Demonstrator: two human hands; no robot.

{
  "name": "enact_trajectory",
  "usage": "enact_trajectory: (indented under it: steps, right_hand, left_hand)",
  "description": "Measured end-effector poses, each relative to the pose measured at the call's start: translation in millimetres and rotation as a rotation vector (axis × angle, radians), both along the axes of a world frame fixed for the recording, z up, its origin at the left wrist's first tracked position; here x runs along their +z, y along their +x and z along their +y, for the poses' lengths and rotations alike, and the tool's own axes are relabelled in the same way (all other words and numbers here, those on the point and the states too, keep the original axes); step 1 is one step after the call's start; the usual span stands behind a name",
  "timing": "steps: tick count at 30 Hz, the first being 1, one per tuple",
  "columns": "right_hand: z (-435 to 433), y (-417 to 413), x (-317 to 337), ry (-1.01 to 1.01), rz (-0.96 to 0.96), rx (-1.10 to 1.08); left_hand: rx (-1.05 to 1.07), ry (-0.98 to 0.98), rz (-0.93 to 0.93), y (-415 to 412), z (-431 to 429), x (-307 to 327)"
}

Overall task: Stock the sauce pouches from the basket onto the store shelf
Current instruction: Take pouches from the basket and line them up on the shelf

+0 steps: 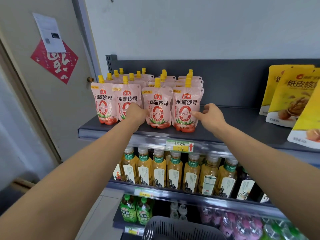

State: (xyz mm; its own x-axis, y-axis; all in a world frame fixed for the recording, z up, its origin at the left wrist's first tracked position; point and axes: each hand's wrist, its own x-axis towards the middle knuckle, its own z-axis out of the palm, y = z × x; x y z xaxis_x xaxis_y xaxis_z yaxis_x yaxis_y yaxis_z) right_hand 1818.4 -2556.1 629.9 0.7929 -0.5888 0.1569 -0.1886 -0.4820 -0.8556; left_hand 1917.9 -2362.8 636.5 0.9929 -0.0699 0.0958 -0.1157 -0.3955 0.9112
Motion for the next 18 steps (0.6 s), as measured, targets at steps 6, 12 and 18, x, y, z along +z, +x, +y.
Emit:
enact_trajectory:
  steps: [6,12,18]
  right_hand:
    - [1,-25,-5,-0.136,-0.014,-0.017]
    - [17,-79,-43,-0.184,0.112,0.31]
    - [15,-108,-163,-0.196,0.527,0.456]
  left_hand:
    - [-0.06,0.102,-0.137,-22,3,-4]
    - [-0.546,0.322,-0.049,-87,-12,-51]
    - [-0.803,0.589,0.248,-121,-23,-165]
